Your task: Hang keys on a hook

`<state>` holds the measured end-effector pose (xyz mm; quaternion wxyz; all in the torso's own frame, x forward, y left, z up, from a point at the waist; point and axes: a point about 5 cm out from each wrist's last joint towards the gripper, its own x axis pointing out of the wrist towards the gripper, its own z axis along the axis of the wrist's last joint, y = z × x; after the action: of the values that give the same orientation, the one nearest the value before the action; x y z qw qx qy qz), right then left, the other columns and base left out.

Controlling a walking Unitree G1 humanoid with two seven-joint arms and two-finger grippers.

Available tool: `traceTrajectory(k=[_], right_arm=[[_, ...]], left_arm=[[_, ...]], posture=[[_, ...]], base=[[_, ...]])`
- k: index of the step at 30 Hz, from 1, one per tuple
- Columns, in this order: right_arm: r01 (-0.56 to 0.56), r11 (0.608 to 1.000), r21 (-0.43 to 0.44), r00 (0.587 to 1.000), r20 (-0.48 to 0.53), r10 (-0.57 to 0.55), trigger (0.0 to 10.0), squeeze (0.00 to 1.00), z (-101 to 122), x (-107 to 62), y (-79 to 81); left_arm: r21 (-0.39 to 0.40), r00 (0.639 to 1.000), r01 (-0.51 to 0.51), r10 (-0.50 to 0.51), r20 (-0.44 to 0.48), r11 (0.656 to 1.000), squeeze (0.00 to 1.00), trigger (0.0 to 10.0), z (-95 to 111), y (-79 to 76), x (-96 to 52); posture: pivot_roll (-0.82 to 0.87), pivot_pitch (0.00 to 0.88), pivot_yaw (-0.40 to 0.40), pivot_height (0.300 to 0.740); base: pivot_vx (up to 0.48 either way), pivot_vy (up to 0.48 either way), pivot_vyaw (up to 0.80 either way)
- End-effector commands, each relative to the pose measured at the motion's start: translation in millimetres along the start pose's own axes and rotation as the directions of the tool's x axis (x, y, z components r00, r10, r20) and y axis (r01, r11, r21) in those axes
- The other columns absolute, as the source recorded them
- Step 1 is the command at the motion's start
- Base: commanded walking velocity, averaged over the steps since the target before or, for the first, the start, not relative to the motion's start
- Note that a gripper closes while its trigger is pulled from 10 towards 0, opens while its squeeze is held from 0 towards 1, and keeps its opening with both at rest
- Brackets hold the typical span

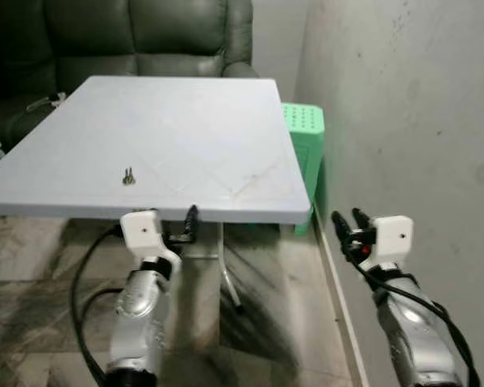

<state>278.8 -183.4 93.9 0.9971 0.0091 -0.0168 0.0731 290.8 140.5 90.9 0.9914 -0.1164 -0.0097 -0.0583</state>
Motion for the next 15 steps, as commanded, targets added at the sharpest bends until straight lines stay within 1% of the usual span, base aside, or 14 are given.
traceTrajectory(k=[1,7,15], right_arm=[[-0.011,1.000,0.007,1.000,0.023,0.011,10.0,0.00,6.8,3.5,3.2],[-0.014,1.000,0.007,1.000,0.021,0.014,10.0,0.00,6.4,2.4,3.8],[-0.017,1.000,0.008,1.000,0.015,0.017,10.0,0.00,5.3,1.9,4.3]], left_arm=[[0.013,1.000,-0.009,0.009,0.008,1.000,0.00,10.0,4.6,4.1,0.3],[0.011,1.000,-0.011,0.011,0.008,1.000,0.00,10.0,4.1,3.9,-0.8],[0.004,1.000,-0.021,0.021,0.008,1.000,0.00,10.0,4.0,5.3,-2.2]], posture=[[-0.02,0.018,-0.057,0.740],[-0.02,0.020,-0.058,0.740],[-0.02,0.026,-0.061,0.740]], base=[[0.000,0.292,0.00],[0.000,0.293,0.00],[0.000,0.365,0.00]])
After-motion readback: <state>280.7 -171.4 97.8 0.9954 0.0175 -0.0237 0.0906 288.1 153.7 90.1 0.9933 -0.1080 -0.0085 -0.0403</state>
